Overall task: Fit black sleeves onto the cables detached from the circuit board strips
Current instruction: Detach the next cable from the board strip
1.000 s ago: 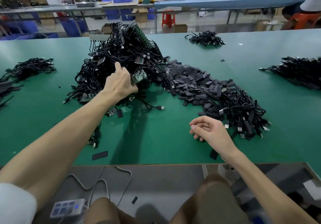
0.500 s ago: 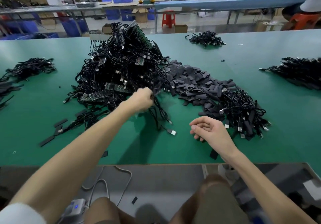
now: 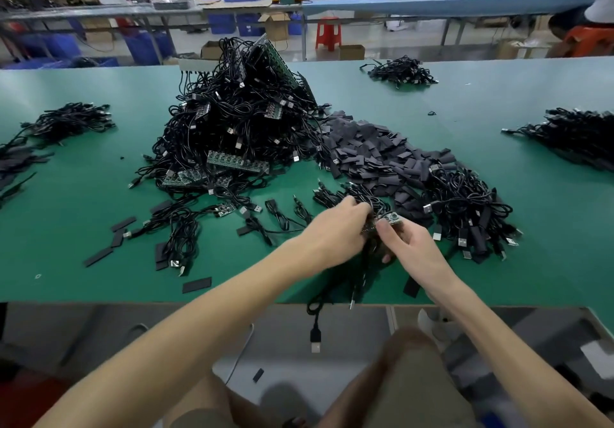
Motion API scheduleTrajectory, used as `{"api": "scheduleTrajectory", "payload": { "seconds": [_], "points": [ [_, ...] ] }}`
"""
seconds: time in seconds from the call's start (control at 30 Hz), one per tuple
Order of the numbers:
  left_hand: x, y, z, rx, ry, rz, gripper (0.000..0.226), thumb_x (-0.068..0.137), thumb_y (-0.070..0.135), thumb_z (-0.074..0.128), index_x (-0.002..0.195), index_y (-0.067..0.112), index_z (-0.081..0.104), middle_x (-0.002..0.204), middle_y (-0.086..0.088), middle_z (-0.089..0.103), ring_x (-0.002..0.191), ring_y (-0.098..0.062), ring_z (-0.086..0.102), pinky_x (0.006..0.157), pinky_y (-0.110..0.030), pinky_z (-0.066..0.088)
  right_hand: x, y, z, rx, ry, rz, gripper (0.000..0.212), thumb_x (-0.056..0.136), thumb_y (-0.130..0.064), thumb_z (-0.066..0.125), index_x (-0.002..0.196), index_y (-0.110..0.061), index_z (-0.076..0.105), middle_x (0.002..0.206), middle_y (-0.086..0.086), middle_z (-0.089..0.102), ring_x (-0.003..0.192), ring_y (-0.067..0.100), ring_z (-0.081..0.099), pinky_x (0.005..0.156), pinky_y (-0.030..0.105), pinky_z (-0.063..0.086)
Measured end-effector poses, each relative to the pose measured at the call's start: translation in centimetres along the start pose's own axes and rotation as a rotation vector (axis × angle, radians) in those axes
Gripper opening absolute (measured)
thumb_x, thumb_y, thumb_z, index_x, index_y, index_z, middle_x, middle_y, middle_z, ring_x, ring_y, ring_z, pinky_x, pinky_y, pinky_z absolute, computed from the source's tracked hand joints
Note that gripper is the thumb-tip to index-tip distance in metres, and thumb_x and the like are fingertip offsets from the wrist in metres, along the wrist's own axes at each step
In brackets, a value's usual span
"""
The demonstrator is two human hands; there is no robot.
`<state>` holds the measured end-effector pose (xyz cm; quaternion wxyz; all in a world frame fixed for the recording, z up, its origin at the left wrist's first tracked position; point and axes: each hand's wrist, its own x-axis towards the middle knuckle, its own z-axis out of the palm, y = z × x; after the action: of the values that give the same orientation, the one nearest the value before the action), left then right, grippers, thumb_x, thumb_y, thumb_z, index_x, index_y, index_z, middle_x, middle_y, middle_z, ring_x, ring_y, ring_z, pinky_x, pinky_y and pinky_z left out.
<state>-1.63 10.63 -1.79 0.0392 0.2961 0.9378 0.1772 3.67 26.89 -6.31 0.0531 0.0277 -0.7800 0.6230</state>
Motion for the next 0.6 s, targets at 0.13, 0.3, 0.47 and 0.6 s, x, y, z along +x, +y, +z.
{"api": "scheduleTrajectory", "payload": {
  "seconds": [0.13,0.3,0.47,0.6],
  "points": [
    [0.1,0.5,1.0,-0.061,-0.048,-0.006,0.044,0.095,0.011,0.051,0.138,0.011,0.042,0.123,-0.01,0.043,0.096,-0.037,0.06,0.078,-0.044,0.05,0.2,0.2,-0.1,0.054,0.044,0.018,0.036,0.092,-0.05,0.061,0.09,-0.015,0.067,0.073,-0.001,0.063,0.063,0.011,0.059,0.059,0.022,0.051],
    [-0.6,-1.1,0.4,-0.126,-0.038,0.017,0.079,0.094,0.027,0.063,0.158,0.015,0.017,0.141,-0.007,0.031,0.081,-0.021,0.059,0.078,-0.039,0.053,0.2,0.5,-0.1,0.062,0.026,0.007,0.026,0.102,-0.034,0.06,0.086,-0.013,0.063,0.067,-0.005,0.068,0.058,0.006,0.063,0.056,0.018,0.05],
    [-1.4,-3.6,-0.3,-0.131,-0.134,0.007,0.101,0.083,0.04,0.082,0.16,0.018,0.019,0.15,0.001,0.018,0.113,-0.024,0.055,0.097,-0.031,0.049,0.4,1.1,-0.4,0.064,0.029,0.036,0.033,0.105,-0.031,0.057,0.1,0.002,0.062,0.094,0.025,0.072,0.069,0.018,0.066,0.06,0.026,0.052],
    [-1.5,-5.1,-1.4,-0.058,-0.151,0.036,0.106,0.072,0.046,0.089,0.158,0.023,0.032,0.155,-0.003,0.023,0.14,-0.025,0.032,0.117,-0.04,0.032,0.4,1.2,-0.3,0.052,0.022,0.035,0.022,0.105,-0.028,0.056,0.104,-0.008,0.066,0.09,0.015,0.075,0.073,0.017,0.067,0.06,0.026,0.052]
  ]
}}
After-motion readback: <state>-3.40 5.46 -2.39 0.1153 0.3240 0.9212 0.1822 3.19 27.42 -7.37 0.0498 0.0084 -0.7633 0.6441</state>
